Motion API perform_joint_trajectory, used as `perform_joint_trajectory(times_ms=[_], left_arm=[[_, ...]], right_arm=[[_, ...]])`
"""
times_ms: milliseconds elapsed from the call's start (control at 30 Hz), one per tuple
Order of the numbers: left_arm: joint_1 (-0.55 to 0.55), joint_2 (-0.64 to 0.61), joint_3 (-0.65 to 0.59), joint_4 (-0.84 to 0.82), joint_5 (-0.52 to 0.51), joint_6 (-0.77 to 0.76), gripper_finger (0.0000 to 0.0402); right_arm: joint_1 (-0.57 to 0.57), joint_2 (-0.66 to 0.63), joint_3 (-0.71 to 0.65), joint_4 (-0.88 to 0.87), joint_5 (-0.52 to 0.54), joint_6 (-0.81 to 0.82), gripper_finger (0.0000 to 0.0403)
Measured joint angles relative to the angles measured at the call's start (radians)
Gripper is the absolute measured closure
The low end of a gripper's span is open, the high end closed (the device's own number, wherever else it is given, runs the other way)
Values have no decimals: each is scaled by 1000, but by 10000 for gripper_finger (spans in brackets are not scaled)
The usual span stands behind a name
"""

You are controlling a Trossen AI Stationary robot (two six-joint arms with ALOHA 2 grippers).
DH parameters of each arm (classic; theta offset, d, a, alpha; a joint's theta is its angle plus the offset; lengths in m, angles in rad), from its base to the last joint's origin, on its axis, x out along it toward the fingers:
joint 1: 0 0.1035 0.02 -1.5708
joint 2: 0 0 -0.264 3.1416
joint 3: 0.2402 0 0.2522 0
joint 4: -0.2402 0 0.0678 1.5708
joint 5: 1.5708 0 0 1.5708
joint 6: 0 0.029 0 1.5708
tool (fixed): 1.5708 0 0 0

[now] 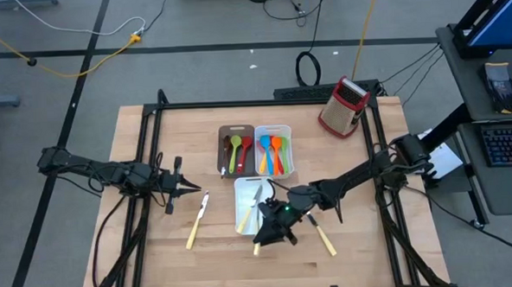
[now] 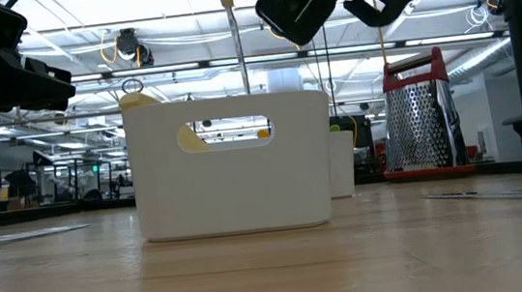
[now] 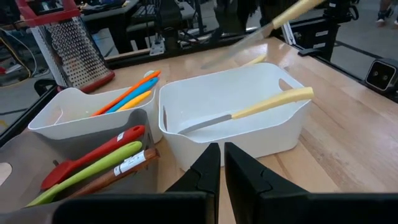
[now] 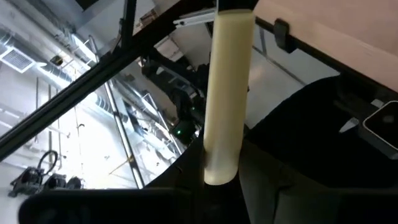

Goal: Pick & Place Kitchen Items
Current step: Put the yellow knife into the bottom white bin

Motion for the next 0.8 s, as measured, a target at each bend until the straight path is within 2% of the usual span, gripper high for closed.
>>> perform_joint_trajectory(times_ms=[467, 800], left_arm=[[0, 0, 0, -51, 1, 1, 373], [0, 0, 0, -49, 1, -5, 373]], right_arm=[[-51, 3, 1, -128, -4, -1, 336], [-117, 3, 0, -260, -107, -1, 336]])
